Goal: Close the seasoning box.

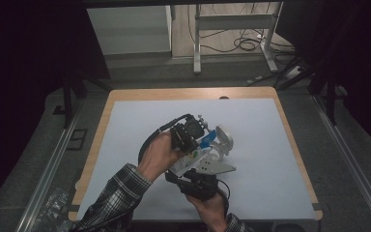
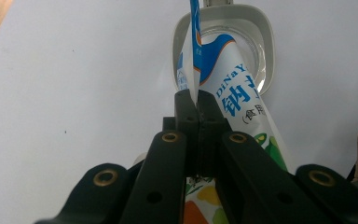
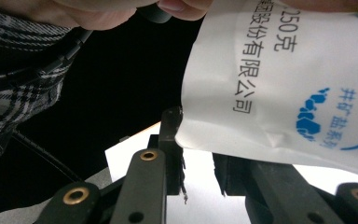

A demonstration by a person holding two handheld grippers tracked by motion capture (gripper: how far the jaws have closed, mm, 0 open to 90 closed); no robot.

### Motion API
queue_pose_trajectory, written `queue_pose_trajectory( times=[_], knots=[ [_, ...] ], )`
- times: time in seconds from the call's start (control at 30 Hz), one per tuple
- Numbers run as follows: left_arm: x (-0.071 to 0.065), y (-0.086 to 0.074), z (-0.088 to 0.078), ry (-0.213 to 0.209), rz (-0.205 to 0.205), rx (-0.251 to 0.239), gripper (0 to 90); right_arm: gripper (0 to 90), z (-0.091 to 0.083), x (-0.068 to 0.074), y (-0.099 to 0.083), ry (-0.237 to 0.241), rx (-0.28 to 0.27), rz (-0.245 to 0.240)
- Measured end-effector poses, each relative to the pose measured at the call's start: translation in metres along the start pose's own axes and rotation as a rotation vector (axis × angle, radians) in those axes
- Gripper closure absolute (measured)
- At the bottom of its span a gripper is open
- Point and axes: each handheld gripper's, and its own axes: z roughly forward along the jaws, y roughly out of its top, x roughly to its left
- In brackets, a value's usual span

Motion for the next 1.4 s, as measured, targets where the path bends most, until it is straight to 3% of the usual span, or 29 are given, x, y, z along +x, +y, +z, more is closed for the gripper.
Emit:
queue_pose_trajectory(
  times=[1.4],
  knots=[
    [0.0014,0.0027,0.0037,-0.005,-0.002,0.026,90.0,73.8,-0.0007,-0.0005,0.0018,0.0,-0.004,0.0]
  ],
)
